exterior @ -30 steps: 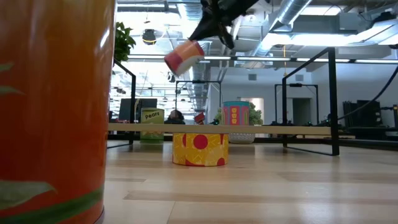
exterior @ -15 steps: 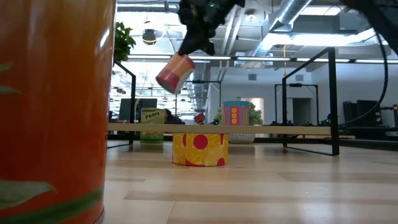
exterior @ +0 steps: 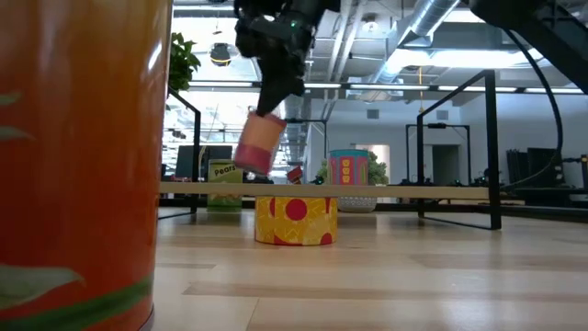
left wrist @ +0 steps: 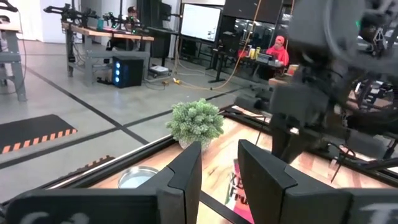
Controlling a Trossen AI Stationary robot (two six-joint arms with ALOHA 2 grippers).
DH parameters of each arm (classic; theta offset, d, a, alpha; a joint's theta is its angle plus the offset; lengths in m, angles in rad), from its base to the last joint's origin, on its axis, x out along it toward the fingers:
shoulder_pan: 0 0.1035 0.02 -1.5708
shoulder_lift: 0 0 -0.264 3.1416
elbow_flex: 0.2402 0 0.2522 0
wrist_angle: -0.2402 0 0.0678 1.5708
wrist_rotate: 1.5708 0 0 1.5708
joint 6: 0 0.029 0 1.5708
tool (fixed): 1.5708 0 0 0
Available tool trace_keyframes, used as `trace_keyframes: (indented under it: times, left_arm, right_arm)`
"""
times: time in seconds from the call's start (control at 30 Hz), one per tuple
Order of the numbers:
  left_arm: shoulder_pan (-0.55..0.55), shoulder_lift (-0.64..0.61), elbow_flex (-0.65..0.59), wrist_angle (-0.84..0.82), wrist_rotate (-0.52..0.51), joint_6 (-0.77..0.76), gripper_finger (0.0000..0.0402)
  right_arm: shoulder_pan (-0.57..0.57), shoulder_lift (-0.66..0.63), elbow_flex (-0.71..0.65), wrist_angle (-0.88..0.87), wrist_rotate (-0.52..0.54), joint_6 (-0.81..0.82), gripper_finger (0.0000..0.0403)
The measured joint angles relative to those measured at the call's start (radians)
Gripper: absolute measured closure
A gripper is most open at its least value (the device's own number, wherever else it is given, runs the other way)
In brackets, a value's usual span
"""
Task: Pick and place cans onto a shelf
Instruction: Put the canned mixed fruit on the shelf
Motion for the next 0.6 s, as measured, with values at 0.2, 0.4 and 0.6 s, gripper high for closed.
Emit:
trace_keyframes:
  times: [0.2, 0.4, 0.6]
  left_arm:
    - [0.0, 0.0, 0.0, -0.001, 0.0, 0.0, 0.0308]
    - [0.0, 0.0, 0.0, -0.001, 0.0, 0.001, 0.0308]
    - [0.0, 0.0, 0.0, 0.0, -0.001, 0.001, 0.0308]
  right_arm:
    - [0.024, 0.003, 0.001, -0.058, 0.053, 0.085, 0.04]
    - [0.017, 0.003, 0.0, -0.093, 0.064, 0.189, 0.0399]
    - [0.007, 0.003, 0.0, -0.111, 0.085, 0.222, 0.0399]
